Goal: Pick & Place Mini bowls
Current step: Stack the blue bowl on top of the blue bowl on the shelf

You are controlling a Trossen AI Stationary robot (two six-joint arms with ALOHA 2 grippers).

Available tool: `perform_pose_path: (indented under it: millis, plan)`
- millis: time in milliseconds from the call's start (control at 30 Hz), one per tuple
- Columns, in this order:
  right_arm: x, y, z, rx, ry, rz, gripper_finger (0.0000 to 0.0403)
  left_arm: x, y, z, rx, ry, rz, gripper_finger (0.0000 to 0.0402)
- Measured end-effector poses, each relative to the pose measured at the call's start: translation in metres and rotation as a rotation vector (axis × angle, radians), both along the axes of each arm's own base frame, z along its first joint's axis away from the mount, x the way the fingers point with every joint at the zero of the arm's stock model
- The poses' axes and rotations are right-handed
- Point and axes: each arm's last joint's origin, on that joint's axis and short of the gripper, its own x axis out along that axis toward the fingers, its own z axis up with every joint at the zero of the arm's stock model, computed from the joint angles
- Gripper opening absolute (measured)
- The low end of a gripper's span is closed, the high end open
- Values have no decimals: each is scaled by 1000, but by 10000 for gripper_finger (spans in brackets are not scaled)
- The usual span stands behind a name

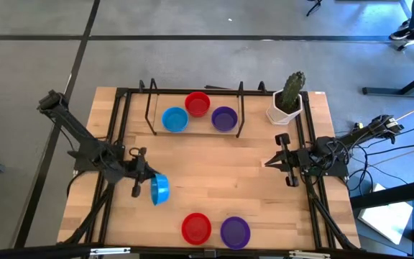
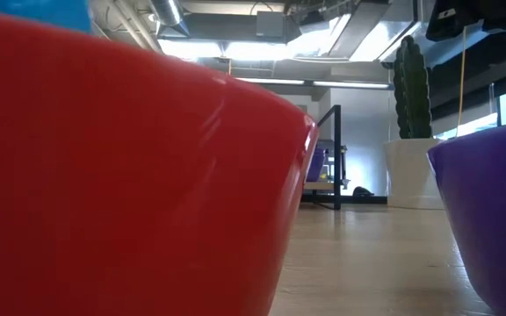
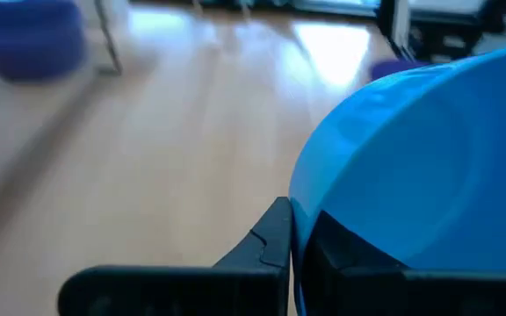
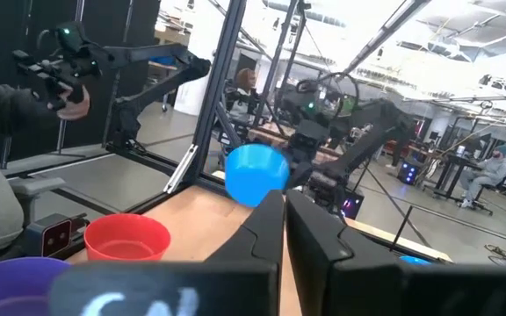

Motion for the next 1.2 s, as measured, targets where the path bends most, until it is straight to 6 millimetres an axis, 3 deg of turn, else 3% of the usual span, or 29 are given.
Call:
perform_pose_path:
  millis: [433, 700, 1033, 1133, 1200]
  plan:
    - [0, 0, 0, -2, 4, 0, 18, -7, 25, 16, 223, -201, 215, 3]
    - [0, 0, 0, -2, 4, 0, 18, -22, 38, 3, 177, -253, 248, 3]
    - [0, 0, 0, -2, 4, 0, 18, -25, 40, 5, 160, -281, 237, 3]
    - [0, 0, 0, -7, 3, -1, 18, -24, 41, 14, 198, -290, 282, 3]
    - [0, 0, 0, -11, -3, -2, 18, -23, 44, 31, 241, -305, 316, 3]
